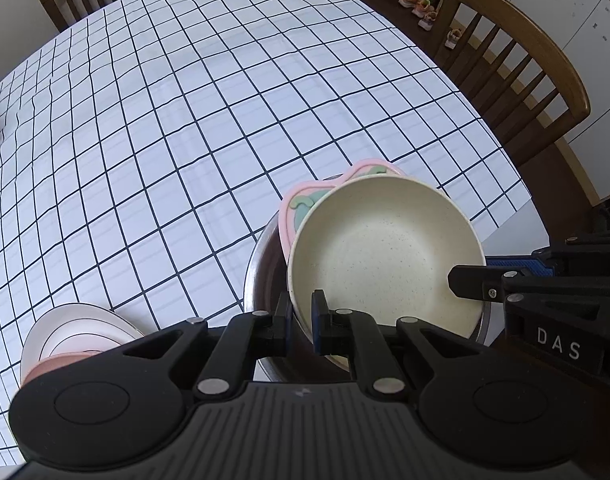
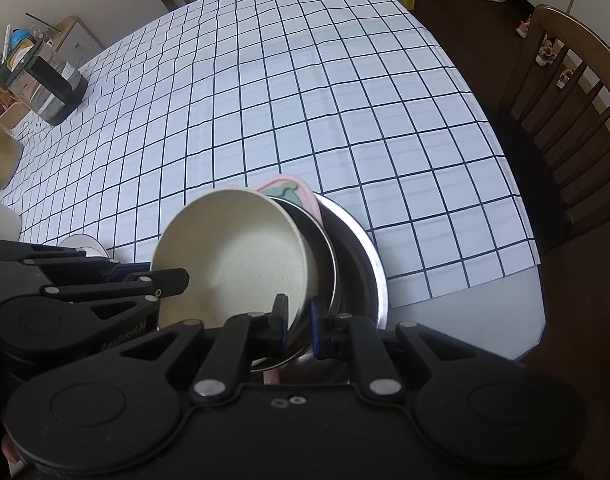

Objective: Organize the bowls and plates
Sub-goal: 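Lower the cream bowl into the pink pot and open both grippers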

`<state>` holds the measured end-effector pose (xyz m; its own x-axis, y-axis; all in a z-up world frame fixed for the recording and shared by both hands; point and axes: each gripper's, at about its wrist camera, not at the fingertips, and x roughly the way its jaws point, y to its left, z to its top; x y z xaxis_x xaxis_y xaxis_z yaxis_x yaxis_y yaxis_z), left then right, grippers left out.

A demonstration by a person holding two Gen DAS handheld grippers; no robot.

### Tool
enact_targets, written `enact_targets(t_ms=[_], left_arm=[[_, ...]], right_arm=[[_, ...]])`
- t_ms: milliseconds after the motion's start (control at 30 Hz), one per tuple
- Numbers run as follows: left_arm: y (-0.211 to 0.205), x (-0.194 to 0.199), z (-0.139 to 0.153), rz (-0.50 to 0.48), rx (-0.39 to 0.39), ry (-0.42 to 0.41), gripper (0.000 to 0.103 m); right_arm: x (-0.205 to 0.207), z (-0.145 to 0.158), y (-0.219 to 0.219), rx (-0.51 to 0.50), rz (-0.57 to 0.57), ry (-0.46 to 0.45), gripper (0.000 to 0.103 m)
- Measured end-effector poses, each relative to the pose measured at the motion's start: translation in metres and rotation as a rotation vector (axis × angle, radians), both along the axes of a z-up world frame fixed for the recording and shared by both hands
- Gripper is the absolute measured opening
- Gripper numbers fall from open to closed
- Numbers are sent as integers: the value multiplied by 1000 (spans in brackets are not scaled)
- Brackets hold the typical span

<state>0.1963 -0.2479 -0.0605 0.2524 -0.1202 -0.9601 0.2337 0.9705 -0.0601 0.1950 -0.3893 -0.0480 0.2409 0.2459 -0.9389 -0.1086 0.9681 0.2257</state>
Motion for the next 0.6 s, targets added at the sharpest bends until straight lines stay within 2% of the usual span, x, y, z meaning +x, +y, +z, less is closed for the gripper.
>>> enact_targets(t_ms=[133, 267, 600], left_arm=[[2, 1, -2, 3, -7, 6, 8], [8, 3, -2, 12, -40, 8, 8], [20, -7, 7, 23, -99, -46, 8]], right_arm=[[1, -3, 0, 9, -7, 9, 12], [1, -4, 1, 16, -13, 6, 19], [-5, 4, -2, 33, 4, -41, 27]])
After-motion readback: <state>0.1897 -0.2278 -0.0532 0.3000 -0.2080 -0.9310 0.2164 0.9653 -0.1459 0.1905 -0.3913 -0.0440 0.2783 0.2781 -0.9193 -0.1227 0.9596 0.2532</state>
